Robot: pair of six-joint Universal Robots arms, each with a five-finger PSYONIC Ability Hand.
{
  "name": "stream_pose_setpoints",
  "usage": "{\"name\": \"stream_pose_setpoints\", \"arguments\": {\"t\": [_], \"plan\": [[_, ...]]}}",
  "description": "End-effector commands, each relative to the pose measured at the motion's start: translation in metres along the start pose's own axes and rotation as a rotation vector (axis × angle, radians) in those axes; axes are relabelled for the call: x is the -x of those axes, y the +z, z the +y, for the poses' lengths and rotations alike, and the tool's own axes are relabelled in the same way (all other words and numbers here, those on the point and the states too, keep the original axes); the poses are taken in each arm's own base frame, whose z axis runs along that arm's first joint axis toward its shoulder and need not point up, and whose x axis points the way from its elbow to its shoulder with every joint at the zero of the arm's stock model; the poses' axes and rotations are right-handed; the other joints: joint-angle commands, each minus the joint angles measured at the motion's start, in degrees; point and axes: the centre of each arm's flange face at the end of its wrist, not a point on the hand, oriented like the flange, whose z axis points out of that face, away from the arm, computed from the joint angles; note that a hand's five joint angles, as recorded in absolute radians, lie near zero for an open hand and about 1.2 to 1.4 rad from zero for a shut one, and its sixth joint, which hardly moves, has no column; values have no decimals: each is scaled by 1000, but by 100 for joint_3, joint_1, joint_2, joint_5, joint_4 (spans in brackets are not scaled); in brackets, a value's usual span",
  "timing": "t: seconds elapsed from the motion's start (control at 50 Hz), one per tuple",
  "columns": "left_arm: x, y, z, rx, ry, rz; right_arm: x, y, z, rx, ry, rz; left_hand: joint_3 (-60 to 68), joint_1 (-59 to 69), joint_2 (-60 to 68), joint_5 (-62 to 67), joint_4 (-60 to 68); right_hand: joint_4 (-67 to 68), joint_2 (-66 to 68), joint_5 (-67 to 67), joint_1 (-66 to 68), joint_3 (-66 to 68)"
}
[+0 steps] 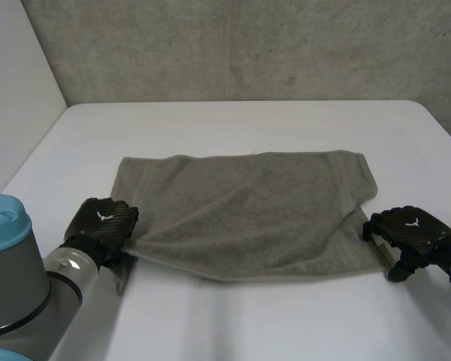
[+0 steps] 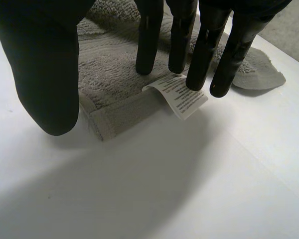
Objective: Fold the towel.
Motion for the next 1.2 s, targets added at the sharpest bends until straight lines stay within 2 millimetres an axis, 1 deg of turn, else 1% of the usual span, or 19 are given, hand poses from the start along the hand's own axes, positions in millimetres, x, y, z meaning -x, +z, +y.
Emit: {"name": "stream_pose_setpoints", "arguments": {"t": [0.02,0.16,0.28,0.42,0.56,0.82,0.86,0.88,0.92,0.94,0.96,0.98,1.0,1.08,1.12,1.14,1.18,1.2], "plan": [[-1,0,0,-1,1,3,-2,5,4,-9,-12,8,878,852,878,858,876,728,764,857,751,731],[-1,-1,0,0,2,5,-1,10,5,-18,-24,4,878,852,878,858,876,1013,1049,1143,1037,1016],[-2,-1,1,2,2,5,4,15,1,-31,-42,-16,878,852,878,858,876,1233,1269,1362,1256,1236],[-2,-1,1,2,2,5,5,21,-2,-47,-44,-15,878,852,878,858,876,1485,1521,1615,1509,1488],[-2,-1,1,2,2,5,3,28,-4,-66,-58,-9,878,852,878,858,876,2375,2411,2504,2398,2378],[-2,0,1,2,2,5,3,34,-17,-105,-50,-11,878,852,878,858,876,2461,2497,2590,2484,2464],[-2,0,1,3,2,6,5,36,-17,-104,-55,-14,878,852,878,858,876,2895,2931,3024,2918,2898],[-2,0,1,4,2,7,5,36,-17,-104,-55,-14,878,852,878,858,876,2898,2934,3028,2922,2901],[-2,0,1,4,2,7,4,41,-16,-106,-66,-5,878,852,878,858,876,4119,4155,4248,4142,4122],[-2,0,1,4,2,7,4,41,-16,-106,-66,-5,878,852,878,858,876,4126,4162,4255,4149,4129],[-2,0,1,4,2,7,4,42,-17,-112,-72,-4,878,852,878,858,876,4809,4845,4938,4832,4812],[-2,0,1,4,2,7,4,42,-18,-115,-77,-1,878,852,878,858,876,5160,5196,5289,5183,5163],[-2,1,2,6,1,6,4,42,-18,-115,-77,-1,878,852,878,858,876,5163,5199,5292,5186,5166],[-1,1,2,10,0,3,0,40,-26,-133,-94,16,878,852,878,858,876,5163,5199,5292,5186,5166],[1,2,2,11,-1,-3,-4,32,-37,-145,-109,48,878,852,878,858,876,5163,5199,5292,5186,5166],[1,2,2,11,-1,-3,-4,32,-37,-145,-109,48,878,852,878,858,876,5163,5199,5292,5186,5166],[1,2,2,10,-2,-5,-10,18,-54,-164,-96,93,861,836,861,842,860,5163,5199,5292,5186,5166],[1,2,2,10,-2,-5,-10,18,-54,-164,-96,93,861,836,861,841,859,5163,5199,5292,5186,5166]]}}
